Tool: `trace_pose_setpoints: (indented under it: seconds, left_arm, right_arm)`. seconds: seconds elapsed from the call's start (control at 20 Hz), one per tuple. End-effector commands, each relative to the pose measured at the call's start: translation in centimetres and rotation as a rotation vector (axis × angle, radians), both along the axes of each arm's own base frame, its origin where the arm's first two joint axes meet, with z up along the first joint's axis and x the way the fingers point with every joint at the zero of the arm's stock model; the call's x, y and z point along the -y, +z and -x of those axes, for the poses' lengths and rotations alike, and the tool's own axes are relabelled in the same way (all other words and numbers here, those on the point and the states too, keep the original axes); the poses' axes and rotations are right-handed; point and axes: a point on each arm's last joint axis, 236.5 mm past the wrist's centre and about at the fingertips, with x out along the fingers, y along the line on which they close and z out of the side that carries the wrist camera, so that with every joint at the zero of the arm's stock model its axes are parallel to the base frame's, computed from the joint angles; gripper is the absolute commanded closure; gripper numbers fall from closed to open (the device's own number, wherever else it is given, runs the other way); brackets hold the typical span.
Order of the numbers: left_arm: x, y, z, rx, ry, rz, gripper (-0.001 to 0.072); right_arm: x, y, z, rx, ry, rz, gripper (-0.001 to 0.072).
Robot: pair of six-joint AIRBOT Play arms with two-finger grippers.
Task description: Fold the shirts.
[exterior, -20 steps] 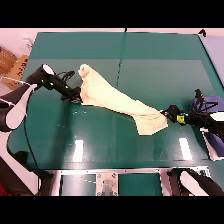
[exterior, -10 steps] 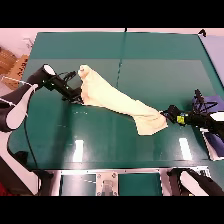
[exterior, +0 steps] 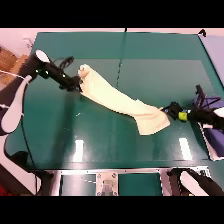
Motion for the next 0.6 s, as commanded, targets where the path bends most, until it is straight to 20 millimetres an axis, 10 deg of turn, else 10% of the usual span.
trace_pose_setpoints:
  seconds: [0.0, 0.15, 0.35, 0.55]
  left_arm:
    - [0.1, 10.7, -1.0, 0.269, -0.021, 0.011, 0.0686]
    - [-0.1, 25.1, 0.8, 0.637, -0.003, 0.027, 0.0686]
    - [-1.5, 45.1, 9.5, 1.225, 0.091, 0.064, 0.0686]
    - [-4.2, 55.4, 20.9, 1.593, 0.198, 0.046, 0.0686]
  right_arm:
    - [-0.9, 9.4, -3.2, 0.183, 0.065, -0.034, 0.0695]
    - [-0.6, 22.1, -5.7, 0.45, 0.077, 0.024, 0.0694]
    - [0.6, 37.9, -4.4, 0.795, 0.023, 0.142, 0.0694]
    - [1.8, 47.9, 0.8, 1.035, -0.076, 0.268, 0.0694]
